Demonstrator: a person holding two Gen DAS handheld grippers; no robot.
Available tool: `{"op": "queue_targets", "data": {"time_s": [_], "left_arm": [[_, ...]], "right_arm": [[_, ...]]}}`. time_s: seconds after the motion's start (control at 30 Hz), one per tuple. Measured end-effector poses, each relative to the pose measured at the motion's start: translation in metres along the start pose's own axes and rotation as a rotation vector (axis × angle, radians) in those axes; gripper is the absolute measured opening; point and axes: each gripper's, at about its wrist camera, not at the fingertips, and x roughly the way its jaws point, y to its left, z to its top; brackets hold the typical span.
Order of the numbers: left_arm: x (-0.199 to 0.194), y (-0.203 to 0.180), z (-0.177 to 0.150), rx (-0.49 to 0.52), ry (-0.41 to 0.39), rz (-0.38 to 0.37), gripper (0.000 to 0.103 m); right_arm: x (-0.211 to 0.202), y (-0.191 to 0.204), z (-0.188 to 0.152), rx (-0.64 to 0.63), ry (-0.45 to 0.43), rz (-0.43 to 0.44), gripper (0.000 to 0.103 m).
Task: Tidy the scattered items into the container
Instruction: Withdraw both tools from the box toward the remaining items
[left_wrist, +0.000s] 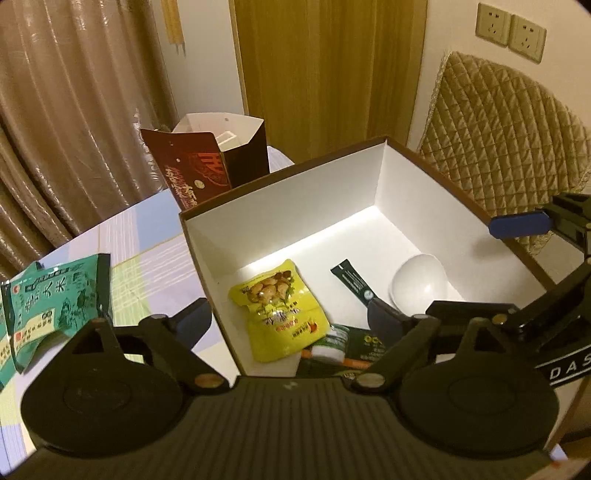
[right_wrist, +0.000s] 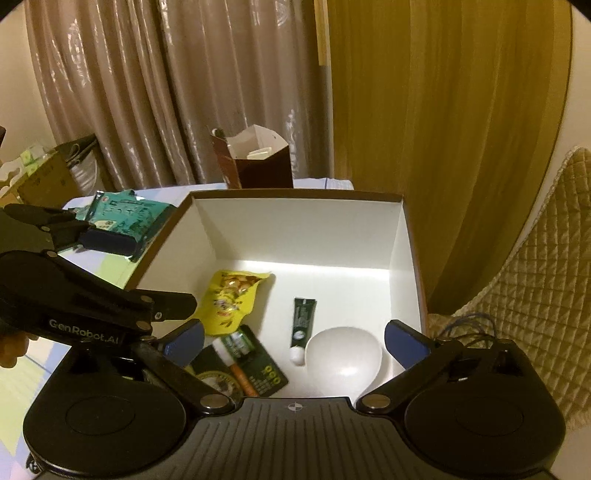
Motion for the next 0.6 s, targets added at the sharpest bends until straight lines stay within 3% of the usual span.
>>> {"op": "queue_targets", "data": {"time_s": [0.6], "left_arm": [[-0.108, -0.003, -0.065, -0.098, -0.011, 0.024, 0.094]], "right_arm": [[-0.078, 0.059, -0.047, -0.001, -0.041, -0.017, 0.101]]}}
